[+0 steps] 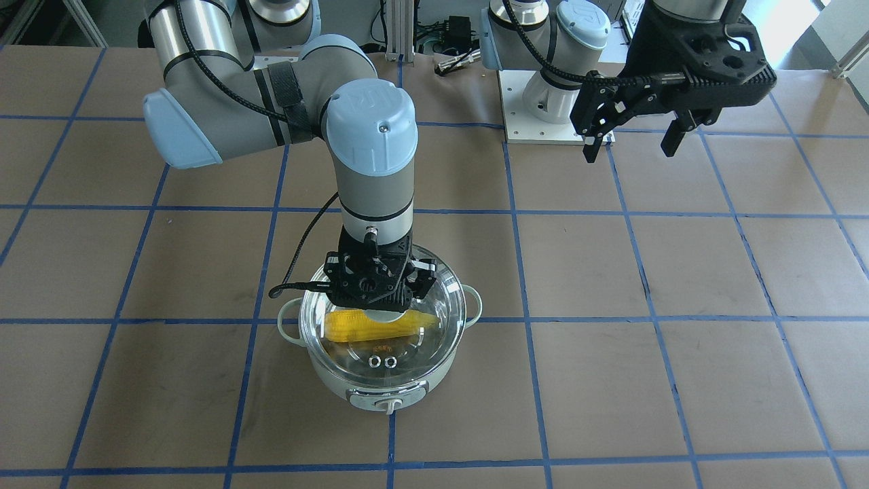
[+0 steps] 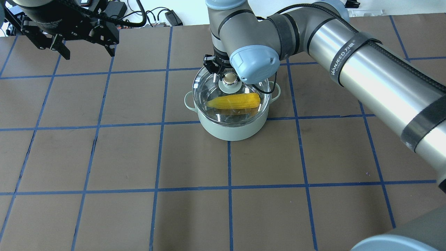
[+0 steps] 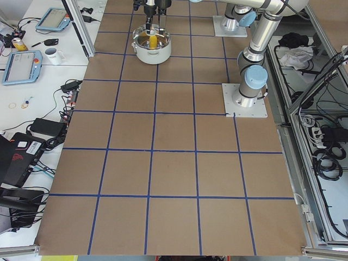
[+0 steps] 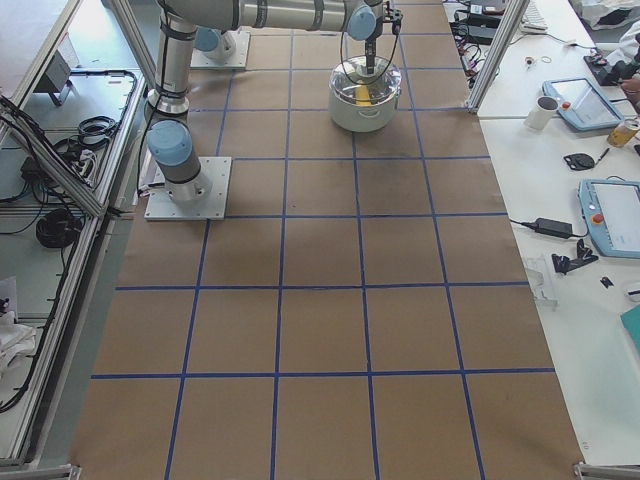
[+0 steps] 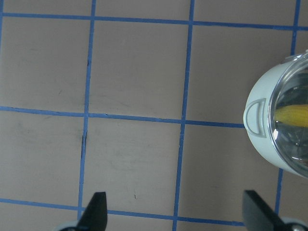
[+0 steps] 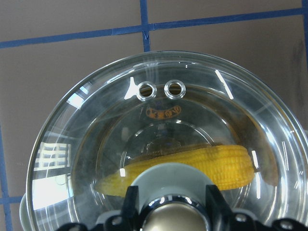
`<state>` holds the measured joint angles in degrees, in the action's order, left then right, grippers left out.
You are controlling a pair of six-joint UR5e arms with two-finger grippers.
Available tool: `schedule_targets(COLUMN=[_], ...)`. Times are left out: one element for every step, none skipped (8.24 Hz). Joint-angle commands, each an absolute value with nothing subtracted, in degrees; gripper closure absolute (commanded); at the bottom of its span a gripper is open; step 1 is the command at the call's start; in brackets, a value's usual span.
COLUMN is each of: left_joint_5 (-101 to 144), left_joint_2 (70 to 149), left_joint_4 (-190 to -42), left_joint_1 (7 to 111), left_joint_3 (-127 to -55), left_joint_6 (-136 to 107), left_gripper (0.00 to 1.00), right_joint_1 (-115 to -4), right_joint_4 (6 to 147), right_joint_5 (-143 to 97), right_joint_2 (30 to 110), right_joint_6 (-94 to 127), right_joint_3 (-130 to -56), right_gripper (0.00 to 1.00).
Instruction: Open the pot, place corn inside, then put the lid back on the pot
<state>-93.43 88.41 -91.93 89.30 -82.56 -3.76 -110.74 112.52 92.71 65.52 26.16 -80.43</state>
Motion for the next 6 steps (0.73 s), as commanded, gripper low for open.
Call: schedule_targets(left_joint_5=[-91.68,-90.02,-90.09,-90.09,-90.26,-90.35], left_joint_2=[88.32,88.59,88.59,88.59,88.59,88.59], left_joint_4=[-93.69,-93.52,-93.6,-93.6,-93.6,-93.95], left_joint_1=[89.03,89.03,89.03,89.03,89.03,89.03], left_joint_3=[-82.62,-82.62,-82.62,-82.62,-82.62,-82.7], left_joint_6=[0.5,2.62,2.55,2.64,2.64,2.55], left_gripper=[0.0,0.0,0.0,0.0,0.0,0.0], right_joint_1=[-110.74,-110.74,-110.74,-110.74,-110.74,-110.74], right_joint_4=[112.59,112.59,112.59,112.59,112.59,112.59], right_joint_5=[92.64,92.64,92.64,92.55,92.55,92.46], right_joint_2=[65.39,65.3,65.22,65.21,65.21,65.13], right_joint_6=[25.93,25.75,25.84,26.1,26.28,26.28], right_joint_3=[-80.6,-80.6,-80.6,-80.68,-80.68,-80.68], right_gripper=[0.87,0.87,0.87,0.87,0.87,0.87])
